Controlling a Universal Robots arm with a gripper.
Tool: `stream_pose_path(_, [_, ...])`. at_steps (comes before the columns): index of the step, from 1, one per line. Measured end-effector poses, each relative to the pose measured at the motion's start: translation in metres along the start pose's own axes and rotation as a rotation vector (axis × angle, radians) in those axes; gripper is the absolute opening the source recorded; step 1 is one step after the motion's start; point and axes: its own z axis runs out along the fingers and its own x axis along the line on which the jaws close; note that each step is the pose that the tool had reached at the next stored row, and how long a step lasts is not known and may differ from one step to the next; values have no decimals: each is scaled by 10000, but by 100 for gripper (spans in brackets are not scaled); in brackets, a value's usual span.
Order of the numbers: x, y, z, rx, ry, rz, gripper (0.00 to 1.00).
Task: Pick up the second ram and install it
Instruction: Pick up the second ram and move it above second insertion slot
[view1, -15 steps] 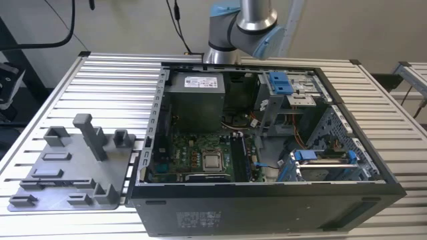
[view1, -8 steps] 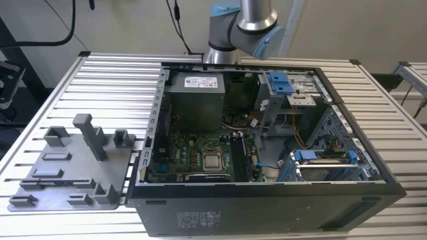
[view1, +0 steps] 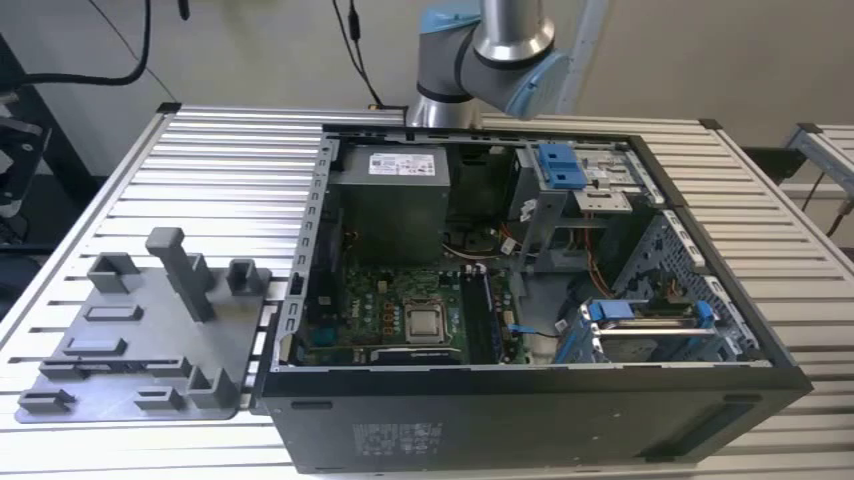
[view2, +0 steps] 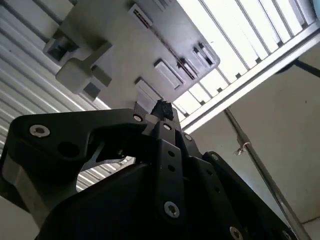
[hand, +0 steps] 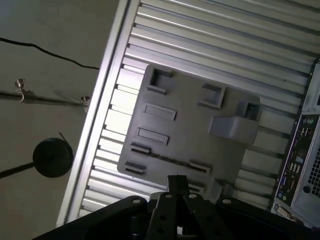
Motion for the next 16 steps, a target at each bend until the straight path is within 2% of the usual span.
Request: stream_pose_path(16, [0, 0, 1, 0, 126, -2880, 11])
